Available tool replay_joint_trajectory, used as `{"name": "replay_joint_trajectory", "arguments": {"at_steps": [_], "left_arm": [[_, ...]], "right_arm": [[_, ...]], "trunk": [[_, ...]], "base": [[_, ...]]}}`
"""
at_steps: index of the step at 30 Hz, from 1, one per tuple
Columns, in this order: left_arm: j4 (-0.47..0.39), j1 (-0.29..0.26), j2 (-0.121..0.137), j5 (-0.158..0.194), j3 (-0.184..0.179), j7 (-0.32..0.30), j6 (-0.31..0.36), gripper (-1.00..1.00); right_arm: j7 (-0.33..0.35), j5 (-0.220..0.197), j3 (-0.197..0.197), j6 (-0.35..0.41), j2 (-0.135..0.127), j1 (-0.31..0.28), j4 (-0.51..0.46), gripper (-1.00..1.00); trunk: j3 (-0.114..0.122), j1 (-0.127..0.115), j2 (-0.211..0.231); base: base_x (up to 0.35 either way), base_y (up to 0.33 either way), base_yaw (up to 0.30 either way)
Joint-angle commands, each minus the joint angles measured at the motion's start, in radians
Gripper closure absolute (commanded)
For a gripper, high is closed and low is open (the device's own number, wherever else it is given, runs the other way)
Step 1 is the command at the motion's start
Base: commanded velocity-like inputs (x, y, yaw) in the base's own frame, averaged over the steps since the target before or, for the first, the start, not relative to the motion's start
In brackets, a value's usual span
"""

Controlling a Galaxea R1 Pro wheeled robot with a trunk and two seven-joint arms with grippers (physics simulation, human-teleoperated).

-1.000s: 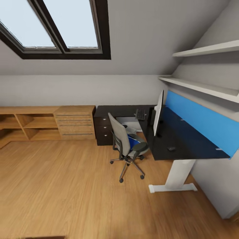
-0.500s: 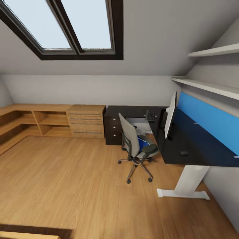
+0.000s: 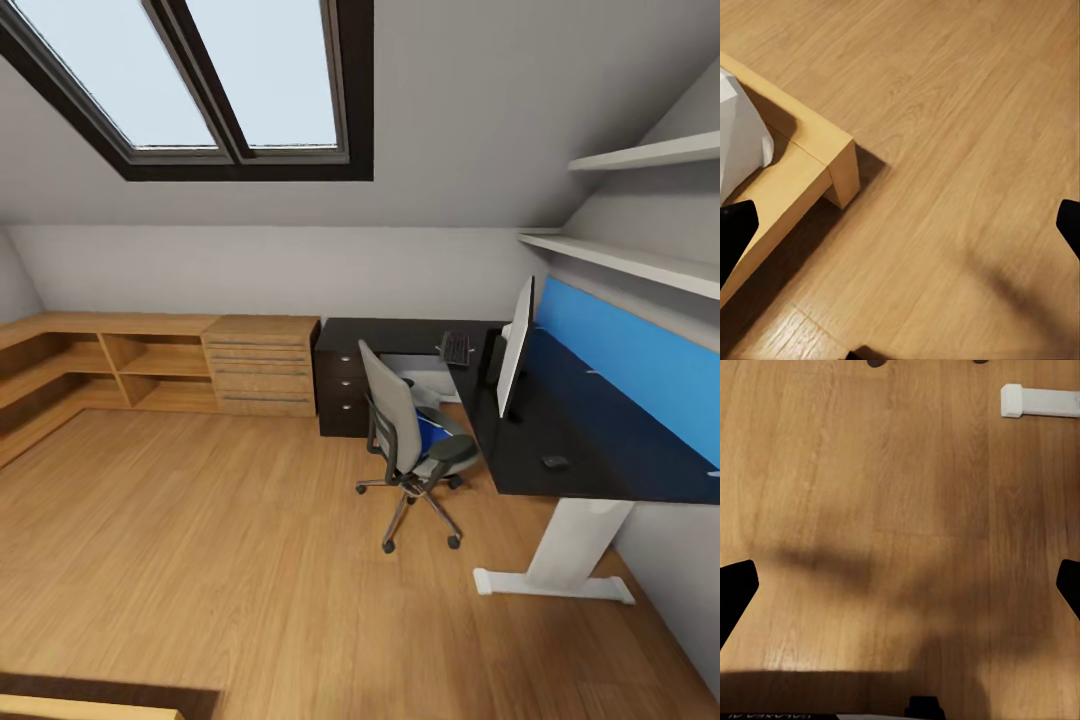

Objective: In the bedroom, organize the workspace by keeping the computer under the desk, ensuring the monitor is on the desk, placing the keyboard on the desk next to the monitor, placing the mouse on the desk next to the keyboard, moving the folder from the swivel chair onto the desk next to the mouse, stacking the notebook on top of the folder with the pen on top of the notebook, and positioning the swivel chair next to the desk.

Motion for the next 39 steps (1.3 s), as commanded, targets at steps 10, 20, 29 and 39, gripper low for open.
{"name": "replay_joint_trajectory", "arguments": {"at_steps": [10,20,29,39], "left_arm": [[0.007,0.0,0.0,-0.149,-0.021,0.016,0.002,-1.0],[0.078,0.0,0.002,-0.186,-0.026,0.016,0.1,-1.0],[0.033,0.0,0.01,-0.187,-0.024,0.009,0.378,-1.0],[0.019,0.0,0.008,-0.188,-0.023,0.014,0.383,-1.0]], "right_arm": [[-0.006,0.004,-0.002,-0.003,-0.001,-0.001,-0.001,-1.0],[-0.006,0.003,-0.004,-0.003,-0.001,-0.001,0.0,-1.0],[-0.007,0.001,-0.006,-0.004,-0.002,-0.001,0.001,-1.0],[-0.007,0.0,-0.007,-0.004,-0.001,-0.001,0.002,-1.0]], "trunk": [[-0.033,0.039,-0.072],[-0.065,0.077,-0.142],[-0.09,0.112,-0.205],[-0.11,0.15,-0.275]], "base": [[0.0,0.0,0.0],[0.0,0.0,0.0],[0.0,0.0,-0.042],[0.0,0.0,-0.163]]}}
